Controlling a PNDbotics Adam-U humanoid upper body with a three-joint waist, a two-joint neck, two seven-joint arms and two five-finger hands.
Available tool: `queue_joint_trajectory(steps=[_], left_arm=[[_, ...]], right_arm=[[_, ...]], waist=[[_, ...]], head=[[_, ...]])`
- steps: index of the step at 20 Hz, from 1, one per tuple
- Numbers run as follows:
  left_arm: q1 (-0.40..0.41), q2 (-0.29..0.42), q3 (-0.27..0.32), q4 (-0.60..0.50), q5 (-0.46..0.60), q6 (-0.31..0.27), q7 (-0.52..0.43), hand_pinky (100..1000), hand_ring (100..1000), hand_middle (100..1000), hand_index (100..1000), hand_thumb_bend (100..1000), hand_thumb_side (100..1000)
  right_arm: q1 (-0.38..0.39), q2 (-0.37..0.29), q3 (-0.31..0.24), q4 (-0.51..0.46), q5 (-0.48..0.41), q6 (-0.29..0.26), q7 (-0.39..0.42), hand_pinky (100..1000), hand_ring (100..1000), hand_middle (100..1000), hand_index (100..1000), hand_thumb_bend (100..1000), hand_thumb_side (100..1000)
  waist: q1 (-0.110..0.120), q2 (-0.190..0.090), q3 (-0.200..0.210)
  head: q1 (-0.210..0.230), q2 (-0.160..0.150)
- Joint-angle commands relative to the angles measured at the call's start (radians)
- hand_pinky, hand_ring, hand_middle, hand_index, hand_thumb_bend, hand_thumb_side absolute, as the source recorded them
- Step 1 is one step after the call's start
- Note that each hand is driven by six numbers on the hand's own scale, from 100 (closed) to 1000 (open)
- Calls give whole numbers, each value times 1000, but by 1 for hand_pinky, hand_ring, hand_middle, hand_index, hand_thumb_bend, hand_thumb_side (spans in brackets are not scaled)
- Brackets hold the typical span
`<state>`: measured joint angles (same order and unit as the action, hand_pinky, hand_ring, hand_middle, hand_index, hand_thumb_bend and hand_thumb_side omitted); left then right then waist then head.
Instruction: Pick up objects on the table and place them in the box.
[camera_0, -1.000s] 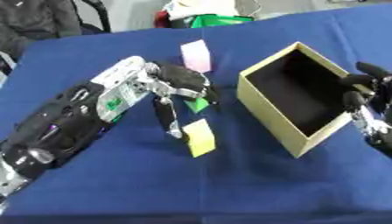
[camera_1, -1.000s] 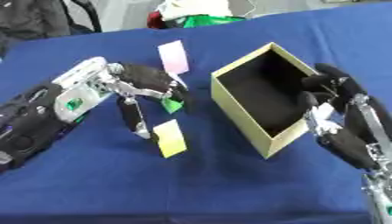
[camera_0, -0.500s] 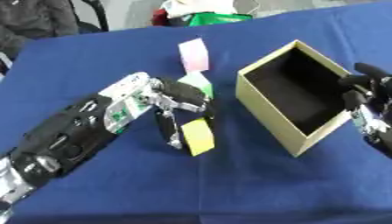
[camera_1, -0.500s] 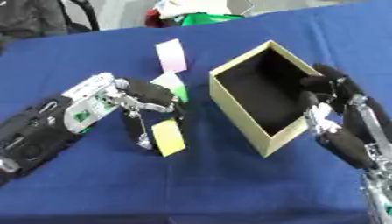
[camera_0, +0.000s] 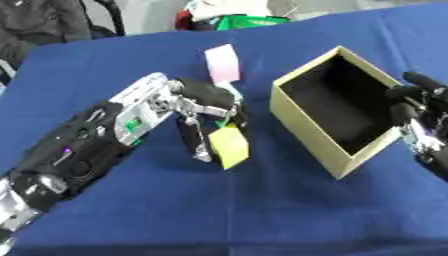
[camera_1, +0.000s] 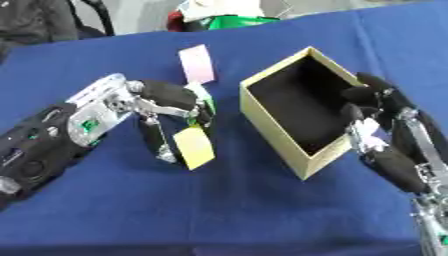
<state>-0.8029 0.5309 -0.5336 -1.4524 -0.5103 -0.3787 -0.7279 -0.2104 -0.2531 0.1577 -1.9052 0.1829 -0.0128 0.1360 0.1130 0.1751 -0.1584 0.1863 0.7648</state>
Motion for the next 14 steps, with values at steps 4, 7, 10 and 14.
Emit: queue_joint_trajectory(steps=[4, 7, 10, 14], left_arm=[[-95, 30, 93, -14, -54, -124, -128, 777, 594, 449, 554, 424, 100], [-145, -6, 125, 30, -107, -110, -85, 781, 601, 457, 563, 432, 100], [-188, -55, 139, 90, -154, -112, -53, 788, 613, 473, 574, 436, 100], [-242, -136, 163, 184, -231, -138, 1, 793, 615, 490, 580, 441, 100]], right_arm=[[-5, -15, 1, -13, -5, -1, 6, 798, 930, 743, 944, 129, 564], [-6, -16, 1, -17, -6, -3, 4, 809, 930, 743, 944, 132, 560], [-10, -17, -4, -26, -6, -7, -14, 815, 954, 759, 934, 142, 543], [-10, -21, -23, -46, -2, -4, -101, 833, 981, 767, 926, 147, 523]], waist=[[-5, -24, -1], [-6, -28, -8], [-7, -30, -21], [-10, -32, -51]], head=[[-6, 5], [-4, 5], [-1, 5], [10, -3]])
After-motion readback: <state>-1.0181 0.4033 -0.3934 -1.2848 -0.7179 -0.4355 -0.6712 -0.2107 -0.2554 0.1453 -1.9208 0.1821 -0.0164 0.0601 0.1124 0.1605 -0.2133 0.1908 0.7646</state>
